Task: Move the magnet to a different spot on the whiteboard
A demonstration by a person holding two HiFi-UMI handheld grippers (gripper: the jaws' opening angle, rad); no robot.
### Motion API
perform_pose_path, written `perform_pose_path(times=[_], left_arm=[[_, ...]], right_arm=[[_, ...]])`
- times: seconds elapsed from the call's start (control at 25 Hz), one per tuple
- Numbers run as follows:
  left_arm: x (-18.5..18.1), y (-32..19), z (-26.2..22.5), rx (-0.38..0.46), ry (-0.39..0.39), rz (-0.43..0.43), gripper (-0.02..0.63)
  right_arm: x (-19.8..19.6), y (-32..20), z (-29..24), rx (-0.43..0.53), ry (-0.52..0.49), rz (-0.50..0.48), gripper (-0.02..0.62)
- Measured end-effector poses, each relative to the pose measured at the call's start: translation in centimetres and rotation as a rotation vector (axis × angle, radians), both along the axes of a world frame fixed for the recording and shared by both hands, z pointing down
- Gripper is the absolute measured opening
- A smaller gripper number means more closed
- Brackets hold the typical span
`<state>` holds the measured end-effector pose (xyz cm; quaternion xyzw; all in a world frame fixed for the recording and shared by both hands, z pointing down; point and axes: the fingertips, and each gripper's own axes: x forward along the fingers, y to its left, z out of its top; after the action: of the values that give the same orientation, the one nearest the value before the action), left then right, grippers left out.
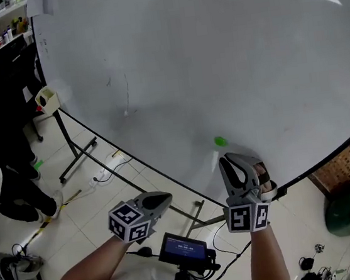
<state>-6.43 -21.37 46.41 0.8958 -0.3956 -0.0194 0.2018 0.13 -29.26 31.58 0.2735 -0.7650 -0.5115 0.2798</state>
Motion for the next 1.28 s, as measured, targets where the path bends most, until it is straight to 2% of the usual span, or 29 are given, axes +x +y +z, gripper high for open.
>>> perform_pose_path(times=[0.16, 0.32, 0.56, 0.84, 1.12, 1.28], left_arm=[[-0.5, 0.5, 0.5, -0.011, -0.012, -0.011, 0.028], [-1.9, 0.7, 1.0, -0.008, -0.005, -0.043, 0.028], [-3.6, 1.8, 1.2, -0.006, -0.003, -0.091, 0.028], [-5.3, 2.7, 2.1, -0.020, 0.013, -0.136, 0.028], [-5.7, 2.7, 2.0, -0.014, 0.014, -0.138, 0.028], [-5.3, 2.5, 2.0, -0.012, 0.010, -0.131, 0.028]], right_arm=[[-0.2, -0.6, -0.3, 0.049, -0.008, 0.035, 0.123], [-1.0, -1.6, 0.3, 0.110, 0.040, 0.084, 0.149], [-2.4, -2.1, 0.8, 0.120, 0.069, 0.094, 0.176], [-3.2, -3.5, 1.2, 0.163, 0.112, 0.146, 0.179], [-3.7, -3.8, 1.5, 0.187, 0.120, 0.144, 0.179], [-3.8, -3.9, 1.4, 0.224, 0.129, 0.138, 0.156]])
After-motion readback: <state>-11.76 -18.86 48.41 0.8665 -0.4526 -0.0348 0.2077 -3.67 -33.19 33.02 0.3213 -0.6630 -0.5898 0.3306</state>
